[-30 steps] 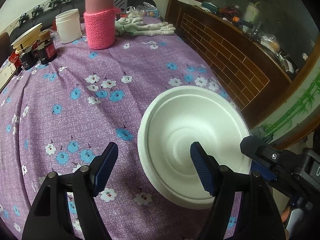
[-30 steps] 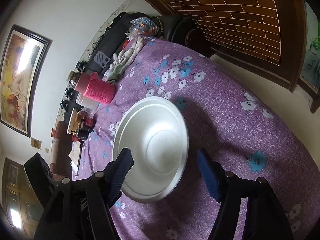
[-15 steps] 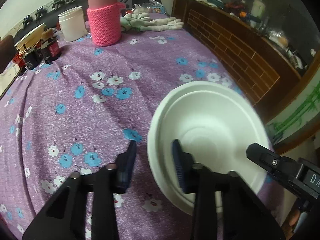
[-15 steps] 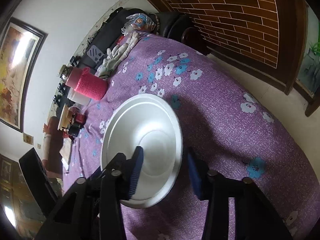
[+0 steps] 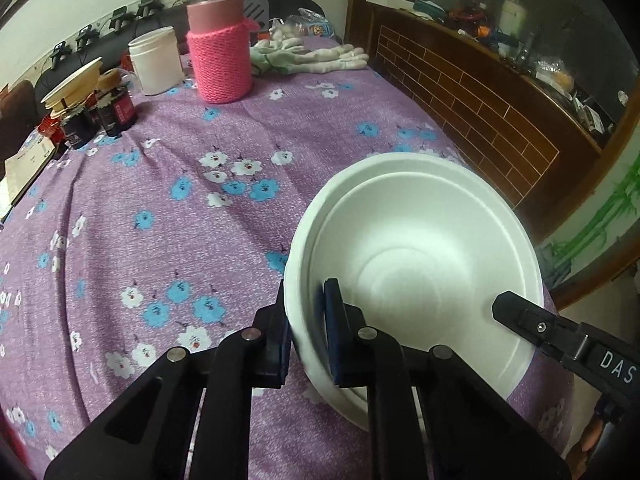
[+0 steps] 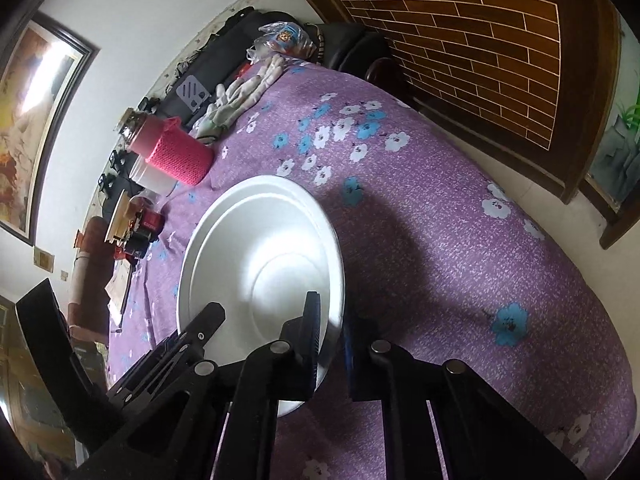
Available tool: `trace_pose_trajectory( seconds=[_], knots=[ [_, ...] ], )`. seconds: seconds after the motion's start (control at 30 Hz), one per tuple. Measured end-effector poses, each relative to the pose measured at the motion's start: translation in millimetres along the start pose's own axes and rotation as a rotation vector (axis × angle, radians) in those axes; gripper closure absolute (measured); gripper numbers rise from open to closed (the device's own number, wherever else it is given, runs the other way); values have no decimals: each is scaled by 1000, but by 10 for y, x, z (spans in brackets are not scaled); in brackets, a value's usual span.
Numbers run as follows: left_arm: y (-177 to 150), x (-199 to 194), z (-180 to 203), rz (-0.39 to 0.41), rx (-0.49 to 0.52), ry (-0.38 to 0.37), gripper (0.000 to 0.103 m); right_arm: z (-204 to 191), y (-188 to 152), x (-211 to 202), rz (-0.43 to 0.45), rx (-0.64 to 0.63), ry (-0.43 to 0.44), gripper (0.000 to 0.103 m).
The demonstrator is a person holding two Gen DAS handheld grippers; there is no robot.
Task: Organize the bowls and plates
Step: 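Lift the second foam bowl with the left tool and carry it toward the stack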
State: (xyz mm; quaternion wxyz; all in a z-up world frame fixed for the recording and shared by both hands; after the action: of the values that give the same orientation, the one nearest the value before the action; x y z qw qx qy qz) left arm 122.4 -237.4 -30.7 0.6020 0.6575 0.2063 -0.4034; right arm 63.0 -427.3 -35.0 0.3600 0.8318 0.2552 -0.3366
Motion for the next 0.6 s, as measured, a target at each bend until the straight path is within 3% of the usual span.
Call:
trace_pose_trajectory(
  seconds=[0.27, 0.6],
  knots=[
    [-118, -206, -140, 21, -12, 19, 91, -173, -172, -127, 7, -49, 6, 94],
    [-388, -521, -600, 39, -75, 61, 91, -534, -545, -187, -14, -125, 45, 94]
  ],
)
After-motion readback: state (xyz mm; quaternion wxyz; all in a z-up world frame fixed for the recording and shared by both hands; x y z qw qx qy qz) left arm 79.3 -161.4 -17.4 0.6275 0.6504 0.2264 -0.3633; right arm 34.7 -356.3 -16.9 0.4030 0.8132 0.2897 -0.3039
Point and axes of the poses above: each gripper's, at about its wrist camera, not at the fingertips, and x roughly the way its jaws point, z to its right, y to its top, the point moved 1 cm from there along x, roughly the way its jaws point, and after that the axes turned 5 degrees about z, right-handed, at the moved point
